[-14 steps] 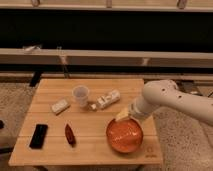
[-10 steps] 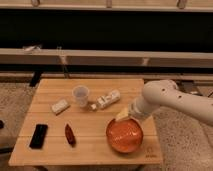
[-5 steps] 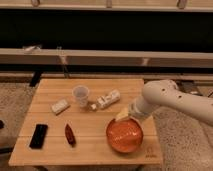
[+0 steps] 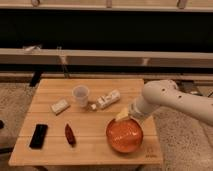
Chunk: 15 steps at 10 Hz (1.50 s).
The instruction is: Place the white sponge in the ceramic cup
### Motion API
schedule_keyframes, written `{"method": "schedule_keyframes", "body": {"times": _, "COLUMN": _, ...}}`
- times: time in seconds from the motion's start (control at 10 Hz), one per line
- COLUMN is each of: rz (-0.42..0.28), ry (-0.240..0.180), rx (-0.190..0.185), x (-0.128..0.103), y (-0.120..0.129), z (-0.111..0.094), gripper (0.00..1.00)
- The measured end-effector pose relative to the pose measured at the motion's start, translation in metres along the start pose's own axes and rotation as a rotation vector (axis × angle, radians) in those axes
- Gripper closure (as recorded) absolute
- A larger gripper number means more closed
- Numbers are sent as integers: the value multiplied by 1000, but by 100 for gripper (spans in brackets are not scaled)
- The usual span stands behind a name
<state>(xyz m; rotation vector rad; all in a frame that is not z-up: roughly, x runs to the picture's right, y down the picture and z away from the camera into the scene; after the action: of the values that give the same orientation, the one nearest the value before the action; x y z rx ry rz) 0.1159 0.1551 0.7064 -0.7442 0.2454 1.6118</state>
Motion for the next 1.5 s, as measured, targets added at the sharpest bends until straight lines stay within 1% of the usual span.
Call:
{"method": "schedule_keyframes", "body": {"times": 1.0, "rz": -6, "ry": -2, "rx": 4, "x": 1, "y": 0, "z": 0, "gripper": 24}}
{"method": "schedule_keyframes", "body": {"times": 1.1, "rz": -29, "ry": -11, "rx": 19, "x": 4, "y": 6, "z": 0, "gripper": 24}}
{"method": "schedule_keyframes", "body": {"times": 1.3, "rz": -84, "ry": -18, "rx": 34, "x": 11, "y": 37, "z": 8, "gripper": 24}}
{"method": "schedule_keyframes", "body": {"times": 1.4, "rz": -117, "ry": -18, "rx": 39, "x": 16, "y": 58, "z": 13, "gripper": 24}}
{"method": "schedule_keyframes", "body": {"times": 1.5, "rz": -164, "ry": -17, "rx": 43, "x": 24, "y": 89, "z": 22, "gripper": 24}}
